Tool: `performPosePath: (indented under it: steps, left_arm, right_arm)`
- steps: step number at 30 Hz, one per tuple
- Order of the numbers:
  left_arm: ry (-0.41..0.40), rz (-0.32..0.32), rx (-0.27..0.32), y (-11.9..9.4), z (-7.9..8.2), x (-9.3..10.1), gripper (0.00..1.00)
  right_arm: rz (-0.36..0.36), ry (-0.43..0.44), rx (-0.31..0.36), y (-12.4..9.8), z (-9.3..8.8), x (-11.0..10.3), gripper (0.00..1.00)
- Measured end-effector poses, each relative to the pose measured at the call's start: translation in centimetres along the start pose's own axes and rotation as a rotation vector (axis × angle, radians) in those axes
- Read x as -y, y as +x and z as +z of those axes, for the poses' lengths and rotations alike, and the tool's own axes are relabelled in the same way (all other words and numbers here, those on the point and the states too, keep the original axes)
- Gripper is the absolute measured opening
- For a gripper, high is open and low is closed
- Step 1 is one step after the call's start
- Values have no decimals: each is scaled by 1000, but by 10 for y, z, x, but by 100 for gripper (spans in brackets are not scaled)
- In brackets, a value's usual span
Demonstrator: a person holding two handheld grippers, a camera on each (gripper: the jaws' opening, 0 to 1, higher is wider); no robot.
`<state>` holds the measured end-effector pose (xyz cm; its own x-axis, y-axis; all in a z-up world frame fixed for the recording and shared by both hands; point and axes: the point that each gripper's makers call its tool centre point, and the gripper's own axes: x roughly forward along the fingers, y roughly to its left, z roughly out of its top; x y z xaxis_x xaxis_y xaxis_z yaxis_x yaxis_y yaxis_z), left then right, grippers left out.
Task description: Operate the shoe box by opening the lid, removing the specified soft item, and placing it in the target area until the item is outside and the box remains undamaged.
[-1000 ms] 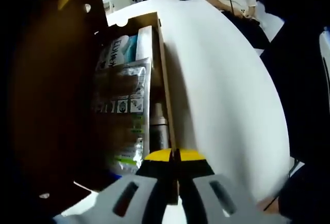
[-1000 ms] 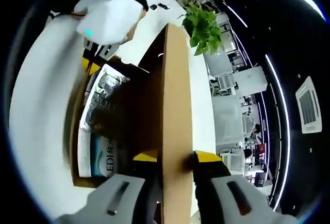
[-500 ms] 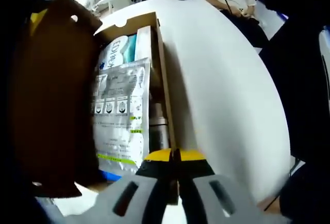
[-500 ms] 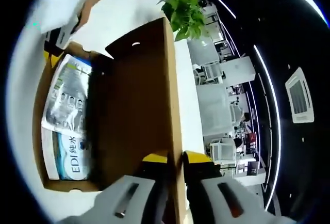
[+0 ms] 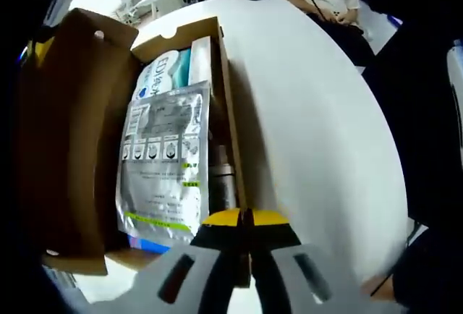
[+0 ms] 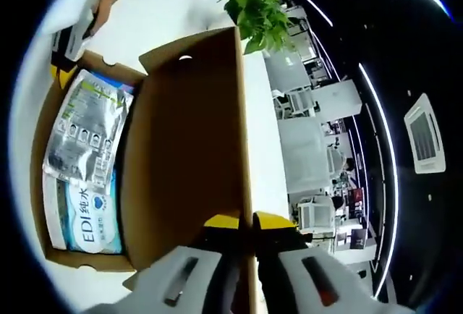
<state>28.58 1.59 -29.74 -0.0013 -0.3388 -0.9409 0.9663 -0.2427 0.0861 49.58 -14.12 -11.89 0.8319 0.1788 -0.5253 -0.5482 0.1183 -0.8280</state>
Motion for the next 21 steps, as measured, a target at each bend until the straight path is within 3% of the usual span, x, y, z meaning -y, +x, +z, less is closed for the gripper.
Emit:
performPosePath:
  steps: [7,21]
  left_arm:
    - [6,4,-7,1,1,3,2]
    - [-22,-4,-10,3,2,1,2]
  right_arm:
    - [97,-4,-20,18,-5,3,4]
    - [233,-32,-48,32,-11,-1,3]
